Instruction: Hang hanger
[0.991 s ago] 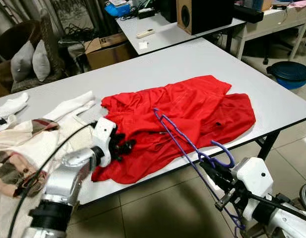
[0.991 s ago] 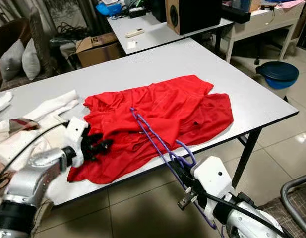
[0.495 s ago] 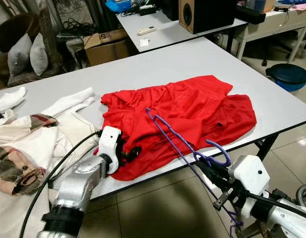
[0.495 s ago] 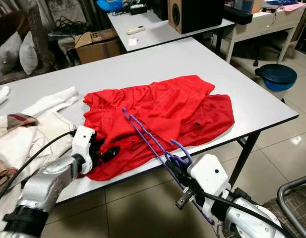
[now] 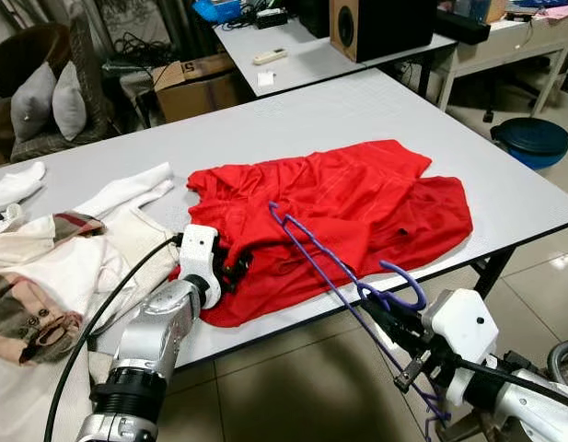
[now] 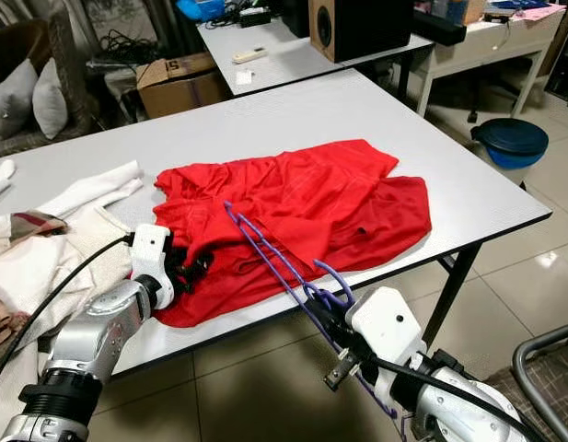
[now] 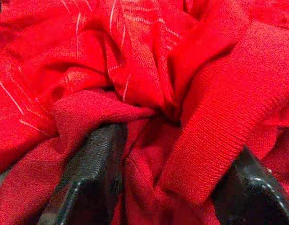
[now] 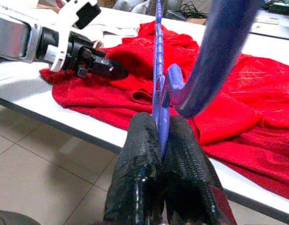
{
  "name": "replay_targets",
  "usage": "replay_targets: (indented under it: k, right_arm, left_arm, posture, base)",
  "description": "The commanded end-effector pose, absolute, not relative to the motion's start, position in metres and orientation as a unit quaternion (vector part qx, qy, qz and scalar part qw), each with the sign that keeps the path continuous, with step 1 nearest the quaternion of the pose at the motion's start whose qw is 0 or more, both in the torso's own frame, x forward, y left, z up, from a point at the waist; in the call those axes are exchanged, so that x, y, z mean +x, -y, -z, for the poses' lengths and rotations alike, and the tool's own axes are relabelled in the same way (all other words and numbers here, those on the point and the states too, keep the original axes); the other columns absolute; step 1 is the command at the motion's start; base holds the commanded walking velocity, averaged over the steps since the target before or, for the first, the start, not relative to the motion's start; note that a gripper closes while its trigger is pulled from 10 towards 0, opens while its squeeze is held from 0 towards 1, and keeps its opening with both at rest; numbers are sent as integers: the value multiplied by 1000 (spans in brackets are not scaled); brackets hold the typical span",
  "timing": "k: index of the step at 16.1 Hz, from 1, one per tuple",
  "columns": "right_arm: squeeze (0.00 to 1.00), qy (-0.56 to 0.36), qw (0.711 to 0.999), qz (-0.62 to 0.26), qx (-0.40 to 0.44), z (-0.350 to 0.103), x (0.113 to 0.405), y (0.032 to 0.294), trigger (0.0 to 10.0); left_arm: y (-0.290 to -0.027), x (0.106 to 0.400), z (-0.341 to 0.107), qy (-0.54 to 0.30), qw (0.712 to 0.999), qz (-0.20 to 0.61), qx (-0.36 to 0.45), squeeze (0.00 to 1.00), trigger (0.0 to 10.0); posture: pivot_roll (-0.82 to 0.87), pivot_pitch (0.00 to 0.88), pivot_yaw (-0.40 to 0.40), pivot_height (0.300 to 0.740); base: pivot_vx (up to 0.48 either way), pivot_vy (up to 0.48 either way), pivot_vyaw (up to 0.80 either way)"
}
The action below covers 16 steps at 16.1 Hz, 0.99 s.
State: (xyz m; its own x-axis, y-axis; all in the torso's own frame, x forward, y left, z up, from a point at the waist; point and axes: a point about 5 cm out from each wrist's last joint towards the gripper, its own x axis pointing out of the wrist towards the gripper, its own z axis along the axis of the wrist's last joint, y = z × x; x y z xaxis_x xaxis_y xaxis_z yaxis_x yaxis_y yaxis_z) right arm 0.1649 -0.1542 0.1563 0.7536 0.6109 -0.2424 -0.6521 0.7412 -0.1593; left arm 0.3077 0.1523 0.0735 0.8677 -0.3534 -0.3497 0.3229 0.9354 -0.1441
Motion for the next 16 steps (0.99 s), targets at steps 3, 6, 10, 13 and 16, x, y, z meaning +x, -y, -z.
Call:
replay_targets:
  k: [3,6,10,13,16]
  right_arm:
    - [0,-81,926,-351,-116,-157,163,151,10000]
    - [0,-82,926,-351,-116,-157,162,150,10000]
    - [0,-80,926,-349,-118,-157,163,151,10000]
    - [0,-79,927,-350,-110,-158,163,151,10000]
    - [0,-76,928,-346,-112,-158,163,150,10000]
  left_arm:
    - [-157,309,-81,-167,970,175,-14,0,0]
    - [-159,311,-90,-148,971,187,-8,0,0]
    - [-159,327,-124,-93,975,200,-9,0,0]
    - [-154,349,-167,-24,977,210,-19,0,0]
    - [-151,364,-196,12,976,217,-19,0,0]
  posture:
    - [-93,0,160,740]
    - [-94,0,161,740]
    - [-92,0,160,740]
    - [-93,0,166,740]
    - [-102,0,178,740]
  base:
    - [0,0,0]
    - [0,0,0]
    - [0,0,0]
    - [0,0,0]
    - [0,0,0]
